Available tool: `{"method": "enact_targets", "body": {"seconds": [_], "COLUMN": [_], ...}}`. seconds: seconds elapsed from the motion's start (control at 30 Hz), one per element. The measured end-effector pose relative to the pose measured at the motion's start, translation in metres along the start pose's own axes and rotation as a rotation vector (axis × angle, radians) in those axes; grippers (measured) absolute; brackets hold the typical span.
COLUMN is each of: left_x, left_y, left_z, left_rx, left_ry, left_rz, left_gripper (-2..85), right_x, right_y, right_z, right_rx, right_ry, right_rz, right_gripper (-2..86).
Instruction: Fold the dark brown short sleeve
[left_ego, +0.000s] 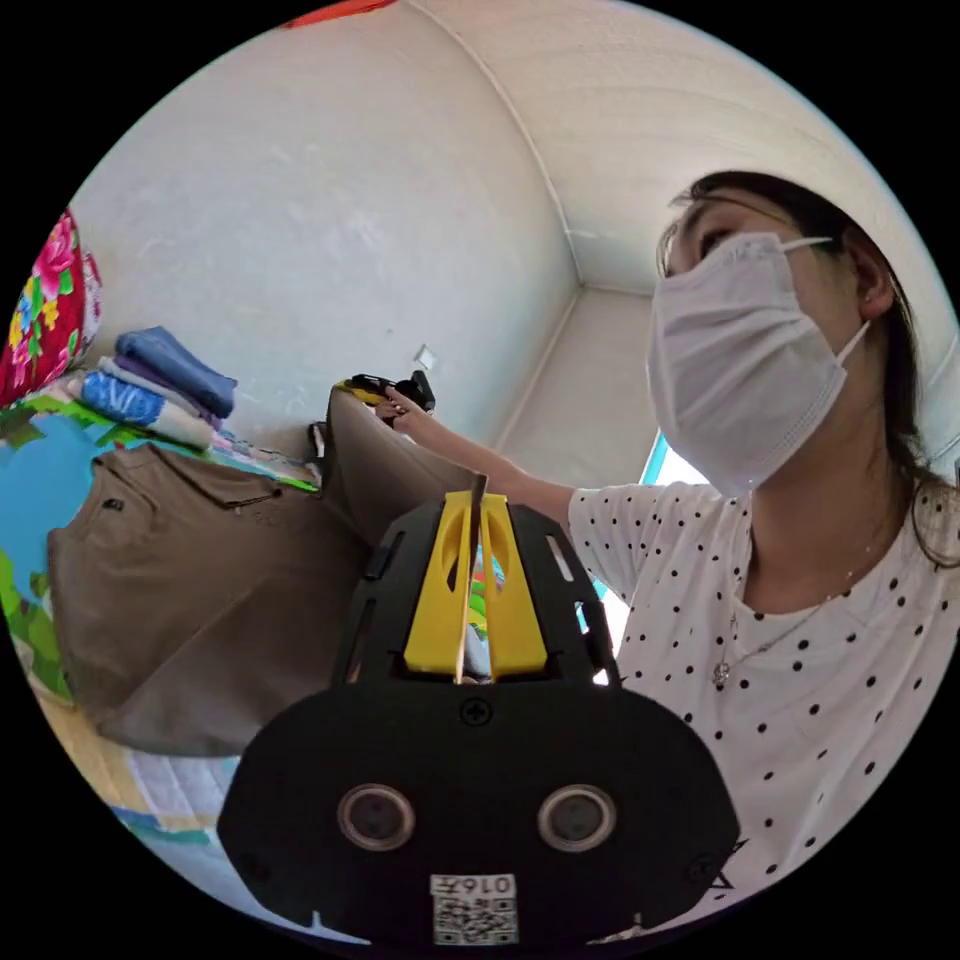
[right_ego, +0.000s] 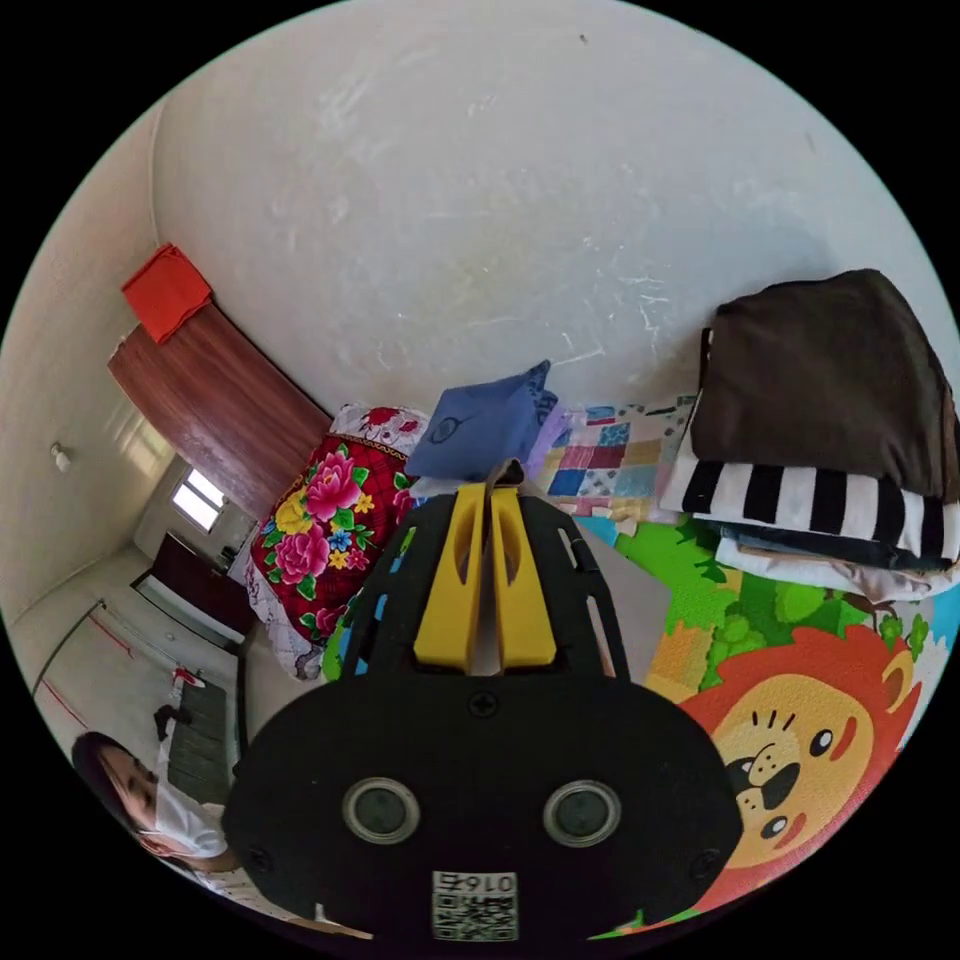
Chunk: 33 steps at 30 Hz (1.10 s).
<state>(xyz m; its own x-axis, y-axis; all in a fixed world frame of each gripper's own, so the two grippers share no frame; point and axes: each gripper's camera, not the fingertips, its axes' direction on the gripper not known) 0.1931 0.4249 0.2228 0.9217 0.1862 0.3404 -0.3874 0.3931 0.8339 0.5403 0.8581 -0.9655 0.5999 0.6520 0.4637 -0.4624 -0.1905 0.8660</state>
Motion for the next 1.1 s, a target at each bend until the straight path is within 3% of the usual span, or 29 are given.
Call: {"method": "enact_targets", "body": {"seconds": [0.27,0.47,0.73,0.9,1.1], "left_x": [-0.072,-0.119,-0.145,-0.159,-0.165], "left_y": [0.014,0.028,0.032,0.038,0.046], "left_z": [-0.124,-0.168,-0.198,-0.216,-0.224], "left_rx": [0.142,0.127,0.166,0.182,0.209], "left_ry": [-0.254,-0.33,-0.305,-0.31,-0.318], "left_rz": [-0.197,-0.337,-0.38,-0.443,-0.489], "left_gripper": [-1.0,-1.0,-1.0,-1.0,-0.9], "right_x": [-0.132,-0.159,-0.2,-0.234,-0.267], "right_y": [-0.057,-0.044,-0.063,-0.077,-0.071], "right_z": [0.223,0.346,0.342,0.357,0.348], "right_rx": [-0.225,-0.362,-0.293,-0.438,-0.417], "right_ry": [0.058,0.223,0.159,0.055,-0.317], "right_rz": [-0.019,0.101,0.155,0.183,0.252], "right_gripper": [-0.1,-0.1,1.0,3.4,7.6]}}
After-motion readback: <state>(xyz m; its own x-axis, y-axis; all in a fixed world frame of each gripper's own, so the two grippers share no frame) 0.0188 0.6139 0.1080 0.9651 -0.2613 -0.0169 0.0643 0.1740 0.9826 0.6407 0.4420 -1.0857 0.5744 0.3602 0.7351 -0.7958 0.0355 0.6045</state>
